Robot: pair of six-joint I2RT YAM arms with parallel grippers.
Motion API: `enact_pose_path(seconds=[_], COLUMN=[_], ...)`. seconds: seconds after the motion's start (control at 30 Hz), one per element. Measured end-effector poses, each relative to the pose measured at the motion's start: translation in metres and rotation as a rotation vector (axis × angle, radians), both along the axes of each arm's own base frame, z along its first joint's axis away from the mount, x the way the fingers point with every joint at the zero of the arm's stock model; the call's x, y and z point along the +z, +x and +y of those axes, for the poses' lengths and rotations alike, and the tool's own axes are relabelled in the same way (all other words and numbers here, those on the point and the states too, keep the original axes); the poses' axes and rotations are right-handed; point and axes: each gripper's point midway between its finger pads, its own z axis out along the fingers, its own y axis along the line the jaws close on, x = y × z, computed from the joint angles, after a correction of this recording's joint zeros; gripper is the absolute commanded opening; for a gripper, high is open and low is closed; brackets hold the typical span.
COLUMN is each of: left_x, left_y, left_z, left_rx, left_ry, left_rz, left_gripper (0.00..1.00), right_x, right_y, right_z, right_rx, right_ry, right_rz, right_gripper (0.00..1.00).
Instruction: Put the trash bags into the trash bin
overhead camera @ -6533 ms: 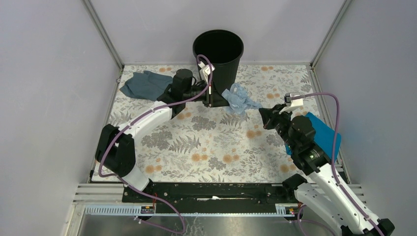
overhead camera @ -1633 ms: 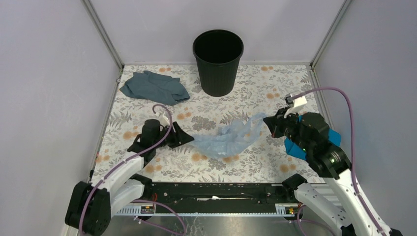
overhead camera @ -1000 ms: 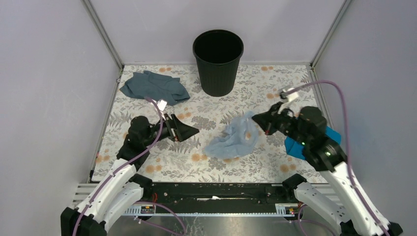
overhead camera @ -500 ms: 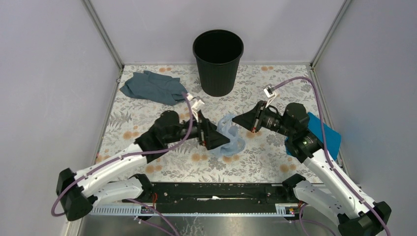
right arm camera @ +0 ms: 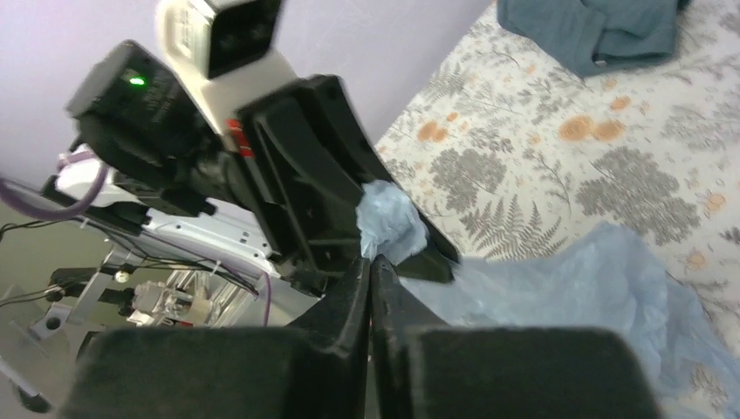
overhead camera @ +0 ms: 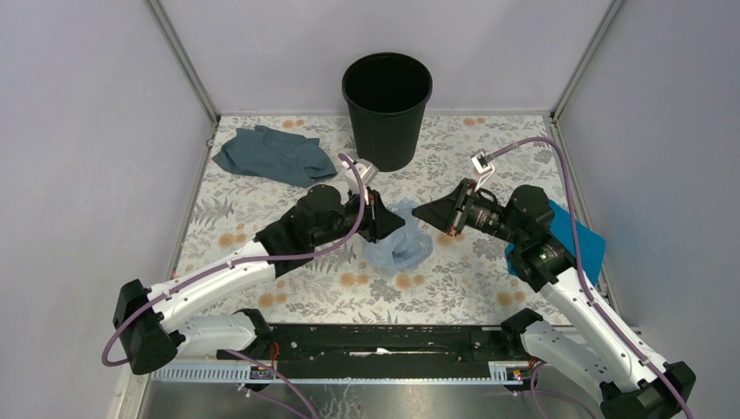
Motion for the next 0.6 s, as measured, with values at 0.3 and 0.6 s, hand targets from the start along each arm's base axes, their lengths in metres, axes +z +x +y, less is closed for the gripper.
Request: enact_pose_path(seconds=[0.3, 0.6], left_x=[0.023, -0.011], left_y=[0.02, 0.016], left_z=[0.06, 0.094], left_rx=[0.179, 0.254], left_ry=[-0.031, -0.065], left_rz=[-0.062, 0.04], left_gripper=[0.0, 0.0], right_x=[-0.042, -0.135], right_y=[0.005, 0.025], right_z=[-0.035, -0.067], right_rx=[-0.206, -0.423], right_ry=[-0.118, -0.29], right_rz=[0.012, 0.177], right_gripper=[1.0, 1.0])
